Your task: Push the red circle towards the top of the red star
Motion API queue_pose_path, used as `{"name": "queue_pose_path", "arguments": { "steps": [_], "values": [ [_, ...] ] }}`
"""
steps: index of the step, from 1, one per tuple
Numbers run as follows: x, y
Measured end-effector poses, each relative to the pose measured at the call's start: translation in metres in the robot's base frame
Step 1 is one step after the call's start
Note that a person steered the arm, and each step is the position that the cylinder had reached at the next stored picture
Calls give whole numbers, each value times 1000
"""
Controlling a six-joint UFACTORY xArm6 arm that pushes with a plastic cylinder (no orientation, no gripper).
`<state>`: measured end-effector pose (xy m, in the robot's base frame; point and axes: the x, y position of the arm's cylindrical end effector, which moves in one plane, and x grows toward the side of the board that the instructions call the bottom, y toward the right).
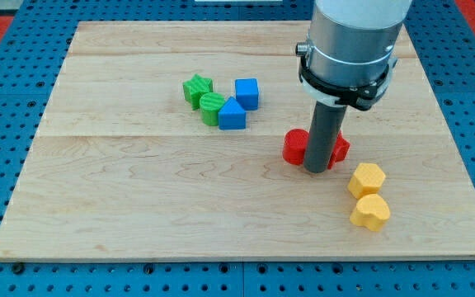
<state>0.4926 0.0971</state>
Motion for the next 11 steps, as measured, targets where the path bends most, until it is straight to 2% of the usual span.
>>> {"name": "queue_pose_path", "arguments": {
  "steps": [1,2,4,5,6,7,9,11],
  "values": [
    [-12,1],
    [-22,-26],
    [-28,36],
    [-28,22],
    [-9,-42],
    [-23,-90],
    [-55,3],
    [-67,6]
  ]
}}
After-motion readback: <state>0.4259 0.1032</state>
